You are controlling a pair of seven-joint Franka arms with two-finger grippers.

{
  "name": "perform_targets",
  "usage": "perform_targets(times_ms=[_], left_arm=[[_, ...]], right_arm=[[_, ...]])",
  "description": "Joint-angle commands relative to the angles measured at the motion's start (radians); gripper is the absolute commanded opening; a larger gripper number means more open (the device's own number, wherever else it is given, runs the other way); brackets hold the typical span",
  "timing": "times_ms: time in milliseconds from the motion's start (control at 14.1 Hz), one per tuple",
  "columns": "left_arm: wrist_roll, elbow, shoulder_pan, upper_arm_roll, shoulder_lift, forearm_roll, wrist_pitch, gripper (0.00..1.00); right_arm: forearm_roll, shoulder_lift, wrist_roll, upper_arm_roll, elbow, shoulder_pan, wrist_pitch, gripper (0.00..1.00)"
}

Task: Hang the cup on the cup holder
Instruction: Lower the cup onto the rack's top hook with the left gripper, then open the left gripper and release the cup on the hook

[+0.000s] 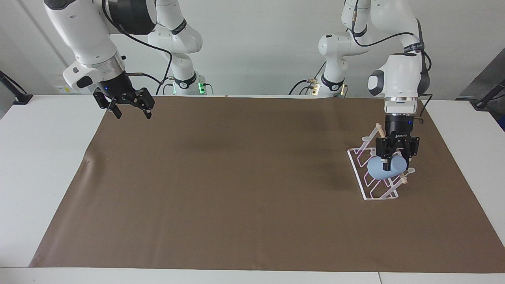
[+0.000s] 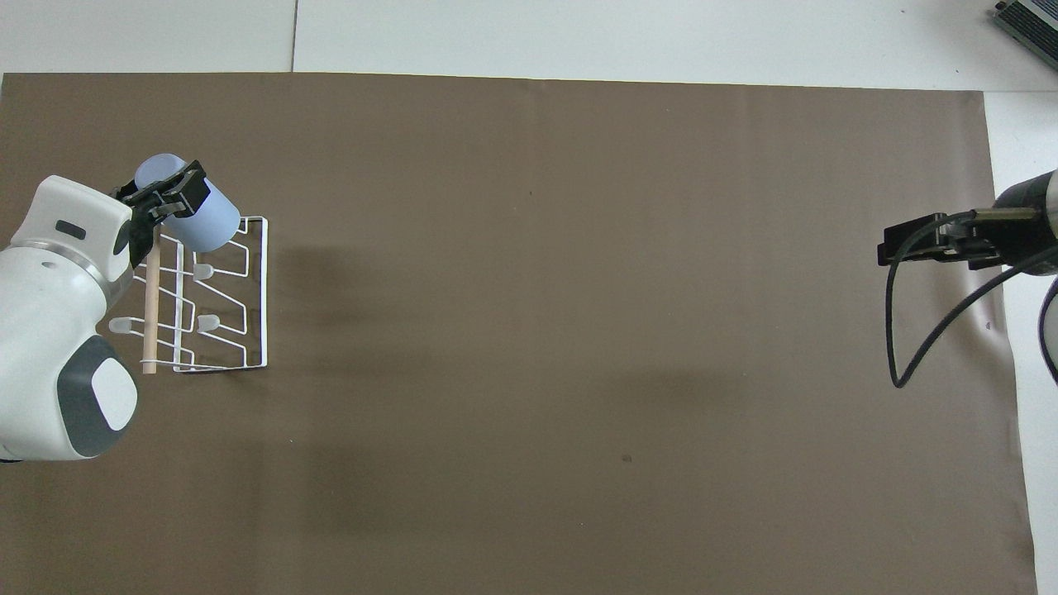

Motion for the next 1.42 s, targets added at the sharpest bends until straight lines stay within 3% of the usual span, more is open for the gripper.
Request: perform_targets(times_ms=[0, 425, 708, 1345], left_arm=[[-0.01, -0.021, 0.014, -0.005, -0.004, 0.025, 0.041, 1.0], [0.009, 0.016, 0.012, -0.005, -0.009, 0.025, -0.006, 1.0], [0.125, 0.239, 0.009, -0.006, -0.024, 0.025, -0.46, 1.0], [0.361, 0.533, 0.0, -0.015, -0.049, 0.016, -1.17, 1.0]], right_arm=[[0.001, -0.017, -0.021, -0.016, -0.002, 0.023, -0.013, 1.0], [0.003, -0.039, -0.023, -0.015, 0.009, 0.023, -0.042, 1.0], [0.008, -0.046, -0.021, -0.036, -0.002, 0.015, -0.05, 1.0], [0.009, -0.046, -0.021, -0.035, -0.002, 0.017, -0.05, 1.0]])
